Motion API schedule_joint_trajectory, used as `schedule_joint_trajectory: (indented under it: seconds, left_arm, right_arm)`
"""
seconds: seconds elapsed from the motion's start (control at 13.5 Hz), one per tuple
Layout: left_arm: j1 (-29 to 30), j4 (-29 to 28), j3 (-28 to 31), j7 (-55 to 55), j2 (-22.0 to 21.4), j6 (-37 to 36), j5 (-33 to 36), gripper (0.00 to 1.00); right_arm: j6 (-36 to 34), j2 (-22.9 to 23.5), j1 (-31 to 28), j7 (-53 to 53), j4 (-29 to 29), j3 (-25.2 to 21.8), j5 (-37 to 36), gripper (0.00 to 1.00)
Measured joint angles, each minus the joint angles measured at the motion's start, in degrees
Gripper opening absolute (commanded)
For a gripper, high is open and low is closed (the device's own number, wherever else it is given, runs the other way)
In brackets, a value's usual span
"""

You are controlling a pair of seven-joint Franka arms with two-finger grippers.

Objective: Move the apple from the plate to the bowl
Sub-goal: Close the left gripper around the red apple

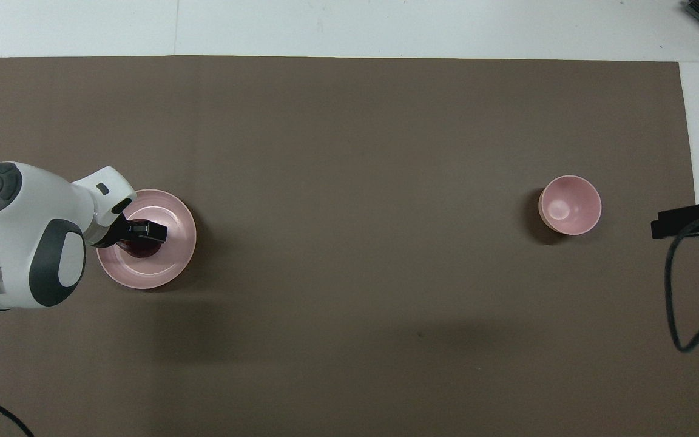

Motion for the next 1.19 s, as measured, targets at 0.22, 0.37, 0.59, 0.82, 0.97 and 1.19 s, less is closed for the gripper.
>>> schedule_joint_trajectory:
  seconds: [0.22, 0.37, 0.59, 0.82, 0.97, 1.19]
  left_arm:
    - [0.0, -0.4, 0.1, 0.0, 0.0, 0.0, 0.0, 1.00]
    - [0.0, -0.4, 0.1, 0.0, 0.0, 0.0, 0.0, 0.67]
    - [0.0, -0.5, 0.2, 0.6, -0.4, -0.3, 0.0, 0.00]
    - [0.0, -0.5, 0.4, 0.7, -0.6, -2.4, 0.0, 0.00]
    - [0.0, 0.3, 0.4, 0.7, -0.7, -5.1, 0.0, 0.00]
    - [0.0, 3.6, 0.4, -1.9, -0.4, -8.5, 0.0, 0.00]
  right_arm:
    - [0.0, 0.0, 0.0, 0.0, 0.0, 0.0, 0.0, 1.00]
    - [0.0, 0.0, 0.0, 0.0, 0.0, 0.0, 0.0, 1.00]
    - [0.0, 0.0, 0.0, 0.0, 0.0, 0.0, 0.0, 1.00]
    - [0.0, 0.0, 0.0, 0.0, 0.0, 0.0, 0.0, 1.00]
    - [0.0, 0.0, 0.0, 0.0, 0.0, 0.0, 0.0, 1.00]
    - [0.0, 0.0, 0.0, 0.0, 0.0, 0.0, 0.0, 1.00]
